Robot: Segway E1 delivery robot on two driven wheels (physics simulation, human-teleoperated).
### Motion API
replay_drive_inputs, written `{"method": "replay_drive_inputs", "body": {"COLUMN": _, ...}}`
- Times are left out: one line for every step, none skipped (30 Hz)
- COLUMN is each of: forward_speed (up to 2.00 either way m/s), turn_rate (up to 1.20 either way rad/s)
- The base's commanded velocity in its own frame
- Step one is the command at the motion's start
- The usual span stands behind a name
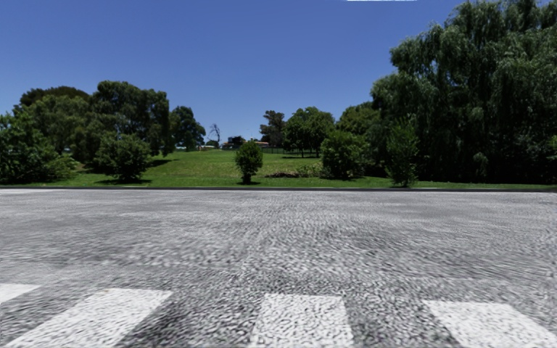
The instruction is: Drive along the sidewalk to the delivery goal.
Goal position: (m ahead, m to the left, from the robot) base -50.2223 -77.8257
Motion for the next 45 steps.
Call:
{"method": "replay_drive_inputs", "body": {"forward_speed": -0.56, "turn_rate": -0.38}}
{"method": "replay_drive_inputs", "body": {"forward_speed": -0.55, "turn_rate": -0.38}}
{"method": "replay_drive_inputs", "body": {"forward_speed": -0.52, "turn_rate": -0.38}}
{"method": "replay_drive_inputs", "body": {"forward_speed": -0.42, "turn_rate": -0.38}}
{"method": "replay_drive_inputs", "body": {"forward_speed": -0.07, "turn_rate": -0.38}}
{"method": "replay_drive_inputs", "body": {"forward_speed": -0.07, "turn_rate": -0.38}}
{"method": "replay_drive_inputs", "body": {"forward_speed": 0.00, "turn_rate": -0.38}}
{"method": "replay_drive_inputs", "body": {"forward_speed": 0.00, "turn_rate": -0.38}}
{"method": "replay_drive_inputs", "body": {"forward_speed": 0.00, "turn_rate": -0.38}}
{"method": "replay_drive_inputs", "body": {"forward_speed": 0.00, "turn_rate": -0.38}}
{"method": "replay_drive_inputs", "body": {"forward_speed": 0.00, "turn_rate": -0.38}}
{"method": "replay_drive_inputs", "body": {"forward_speed": 0.00, "turn_rate": -0.38}}
{"method": "replay_drive_inputs", "body": {"forward_speed": 0.00, "turn_rate": -0.38}}
{"method": "replay_drive_inputs", "body": {"forward_speed": 0.00, "turn_rate": -0.38}}
{"method": "replay_drive_inputs", "body": {"forward_speed": 0.00, "turn_rate": -0.38}}
{"method": "replay_drive_inputs", "body": {"forward_speed": 0.00, "turn_rate": -0.38}}
{"method": "replay_drive_inputs", "body": {"forward_speed": 0.00, "turn_rate": -0.38}}
{"method": "replay_drive_inputs", "body": {"forward_speed": 0.00, "turn_rate": -0.38}}
{"method": "replay_drive_inputs", "body": {"forward_speed": 0.15, "turn_rate": -0.38}}
{"method": "replay_drive_inputs", "body": {"forward_speed": 0.19, "turn_rate": -0.38}}
{"method": "replay_drive_inputs", "body": {"forward_speed": 0.20, "turn_rate": -0.38}}
{"method": "replay_drive_inputs", "body": {"forward_speed": 0.20, "turn_rate": -0.38}}
{"method": "replay_drive_inputs", "body": {"forward_speed": 0.21, "turn_rate": -0.38}}
{"method": "replay_drive_inputs", "body": {"forward_speed": 0.21, "turn_rate": -0.38}}
{"method": "replay_drive_inputs", "body": {"forward_speed": 0.21, "turn_rate": -0.38}}
{"method": "replay_drive_inputs", "body": {"forward_speed": 0.21, "turn_rate": -0.38}}
{"method": "replay_drive_inputs", "body": {"forward_speed": 0.21, "turn_rate": -0.38}}
{"method": "replay_drive_inputs", "body": {"forward_speed": 0.21, "turn_rate": -0.37}}
{"method": "replay_drive_inputs", "body": {"forward_speed": 0.31, "turn_rate": -0.32}}
{"method": "replay_drive_inputs", "body": {"forward_speed": 0.44, "turn_rate": -0.30}}
{"method": "replay_drive_inputs", "body": {"forward_speed": 0.52, "turn_rate": -0.29}}
{"method": "replay_drive_inputs", "body": {"forward_speed": 0.55, "turn_rate": -0.29}}
{"method": "replay_drive_inputs", "body": {"forward_speed": 0.55, "turn_rate": -0.29}}
{"method": "replay_drive_inputs", "body": {"forward_speed": 0.56, "turn_rate": -0.29}}
{"method": "replay_drive_inputs", "body": {"forward_speed": 0.57, "turn_rate": -0.29}}
{"method": "replay_drive_inputs", "body": {"forward_speed": 0.57, "turn_rate": -0.29}}
{"method": "replay_drive_inputs", "body": {"forward_speed": 0.59, "turn_rate": -0.29}}
{"method": "replay_drive_inputs", "body": {"forward_speed": 0.64, "turn_rate": -0.29}}
{"method": "replay_drive_inputs", "body": {"forward_speed": 0.69, "turn_rate": -0.29}}
{"method": "replay_drive_inputs", "body": {"forward_speed": 0.73, "turn_rate": -0.29}}
{"method": "replay_drive_inputs", "body": {"forward_speed": 0.73, "turn_rate": -0.29}}
{"method": "replay_drive_inputs", "body": {"forward_speed": 0.76, "turn_rate": -0.29}}
{"method": "replay_drive_inputs", "body": {"forward_speed": 0.77, "turn_rate": -0.29}}
{"method": "replay_drive_inputs", "body": {"forward_speed": 0.78, "turn_rate": -0.29}}
{"method": "replay_drive_inputs", "body": {"forward_speed": 0.78, "turn_rate": -0.33}}
